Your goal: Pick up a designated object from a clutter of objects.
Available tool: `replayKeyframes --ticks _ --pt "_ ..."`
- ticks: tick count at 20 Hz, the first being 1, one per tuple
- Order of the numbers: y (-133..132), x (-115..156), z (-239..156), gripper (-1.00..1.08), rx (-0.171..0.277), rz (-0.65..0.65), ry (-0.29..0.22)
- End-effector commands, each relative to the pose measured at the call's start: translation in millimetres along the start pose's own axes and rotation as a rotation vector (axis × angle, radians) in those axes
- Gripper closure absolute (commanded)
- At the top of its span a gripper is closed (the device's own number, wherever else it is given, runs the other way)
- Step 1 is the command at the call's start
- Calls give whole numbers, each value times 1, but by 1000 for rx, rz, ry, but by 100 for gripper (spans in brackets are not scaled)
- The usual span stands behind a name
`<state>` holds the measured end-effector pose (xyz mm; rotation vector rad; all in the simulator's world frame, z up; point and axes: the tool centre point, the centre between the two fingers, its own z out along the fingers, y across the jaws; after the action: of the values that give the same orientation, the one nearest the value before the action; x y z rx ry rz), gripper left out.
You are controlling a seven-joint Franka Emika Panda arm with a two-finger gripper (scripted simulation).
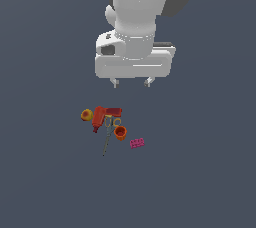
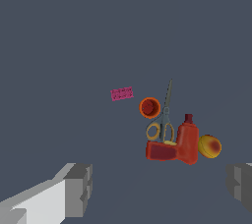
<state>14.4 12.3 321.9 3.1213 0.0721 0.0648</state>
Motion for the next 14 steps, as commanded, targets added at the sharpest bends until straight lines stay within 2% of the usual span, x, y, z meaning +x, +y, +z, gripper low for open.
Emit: replayKeyframes --ticks 1,10,14 --pt "0 0 0 -92 0 0 0" --pt "-26 -3 7 -92 16 -9 -23" --pt "-26 -3 7 -92 16 -10 -23"
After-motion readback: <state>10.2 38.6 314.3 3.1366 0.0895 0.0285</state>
